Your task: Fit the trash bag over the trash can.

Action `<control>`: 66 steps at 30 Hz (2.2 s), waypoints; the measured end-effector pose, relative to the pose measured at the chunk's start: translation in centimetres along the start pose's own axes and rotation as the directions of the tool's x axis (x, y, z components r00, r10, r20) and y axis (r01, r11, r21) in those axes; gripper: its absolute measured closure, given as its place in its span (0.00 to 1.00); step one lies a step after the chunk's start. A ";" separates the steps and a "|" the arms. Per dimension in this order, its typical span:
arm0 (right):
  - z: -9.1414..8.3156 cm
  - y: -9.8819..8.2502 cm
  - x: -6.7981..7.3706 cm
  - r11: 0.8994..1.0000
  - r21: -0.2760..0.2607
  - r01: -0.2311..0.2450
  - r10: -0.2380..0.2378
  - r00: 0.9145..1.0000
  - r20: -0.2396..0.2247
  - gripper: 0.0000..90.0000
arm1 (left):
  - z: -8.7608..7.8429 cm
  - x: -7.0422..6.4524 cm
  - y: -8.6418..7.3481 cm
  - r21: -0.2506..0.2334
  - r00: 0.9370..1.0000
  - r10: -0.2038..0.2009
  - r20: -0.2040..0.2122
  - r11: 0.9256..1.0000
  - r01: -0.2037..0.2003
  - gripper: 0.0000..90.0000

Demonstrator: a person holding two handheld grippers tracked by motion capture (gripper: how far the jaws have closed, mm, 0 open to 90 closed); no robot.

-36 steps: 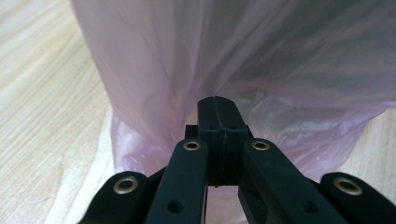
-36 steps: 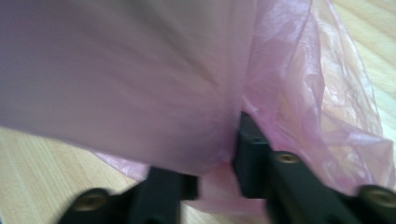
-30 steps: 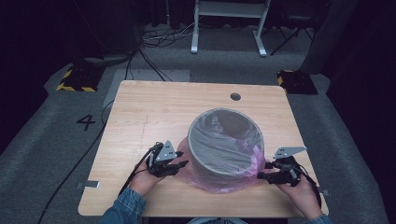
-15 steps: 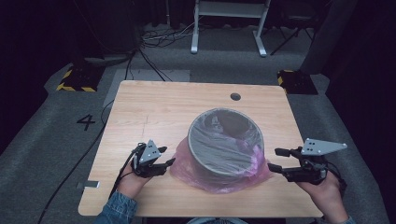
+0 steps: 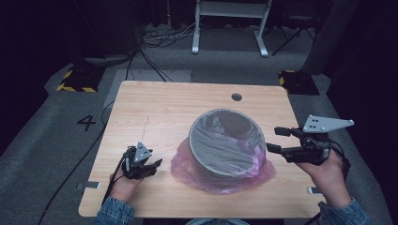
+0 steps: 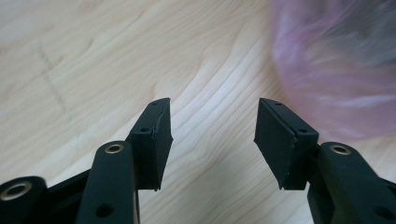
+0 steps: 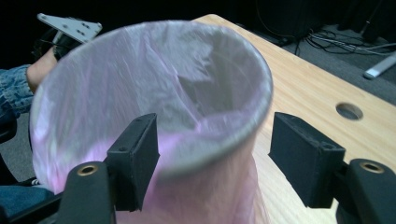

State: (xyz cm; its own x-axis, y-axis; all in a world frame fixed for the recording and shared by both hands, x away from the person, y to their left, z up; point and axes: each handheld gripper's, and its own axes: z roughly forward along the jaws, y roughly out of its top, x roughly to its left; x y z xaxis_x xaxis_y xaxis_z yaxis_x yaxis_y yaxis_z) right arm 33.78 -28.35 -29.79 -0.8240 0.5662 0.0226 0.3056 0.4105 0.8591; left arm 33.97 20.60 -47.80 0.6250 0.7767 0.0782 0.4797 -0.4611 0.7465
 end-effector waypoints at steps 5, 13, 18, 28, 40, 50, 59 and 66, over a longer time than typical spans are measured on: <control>1.4 2.0 0.4 0.999 0.009 0.039 -0.039 0.999 -0.022 0.37 | 0.0 0.5 -0.8 0.021 1.000 -0.020 -0.017 1.000 0.020 0.51; 4.3 4.5 1.0 0.999 0.022 0.030 -0.029 0.999 -0.041 0.33 | 0.0 0.8 -1.8 0.058 0.998 -0.036 -0.054 0.998 0.039 0.50; 6.6 6.0 1.4 0.998 0.051 0.023 -0.020 0.999 -0.050 0.32 | 0.1 0.9 -2.1 0.068 0.997 -0.043 -0.064 0.997 0.047 0.50; 10.5 7.9 2.2 0.996 0.092 0.017 -0.011 0.998 -0.064 0.27 | 0.3 0.9 -2.3 0.078 0.998 -0.045 -0.052 0.996 0.049 0.50; 14.7 8.1 2.9 0.984 0.170 0.049 -0.043 0.998 -0.036 0.20 | 0.4 1.0 -2.2 0.071 0.998 -0.042 -0.046 0.996 0.046 0.50; 17.6 7.7 3.2 0.962 0.258 0.089 -0.074 0.995 -0.068 0.23 | 0.4 0.8 -2.2 0.070 0.998 -0.040 -0.041 0.997 0.043 0.50; 18.6 7.2 4.1 0.930 0.359 0.079 -0.070 0.997 -0.038 0.25 | 0.4 0.8 -2.2 0.070 0.999 -0.038 -0.039 0.997 0.040 0.50; 19.4 6.8 4.3 0.929 0.359 0.088 -0.060 0.994 -0.089 0.19 | 0.4 0.8 -2.2 0.066 0.999 -0.037 -0.038 0.997 0.040 0.49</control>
State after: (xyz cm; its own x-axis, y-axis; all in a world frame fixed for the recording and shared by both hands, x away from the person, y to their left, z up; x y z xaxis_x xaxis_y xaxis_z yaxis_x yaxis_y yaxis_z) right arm 41.58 -9.30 -33.77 -0.8798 0.4751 0.0164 0.3829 0.6876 0.6170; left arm 33.64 22.02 -49.69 0.5825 0.8093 0.0754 0.5441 -0.4572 0.7035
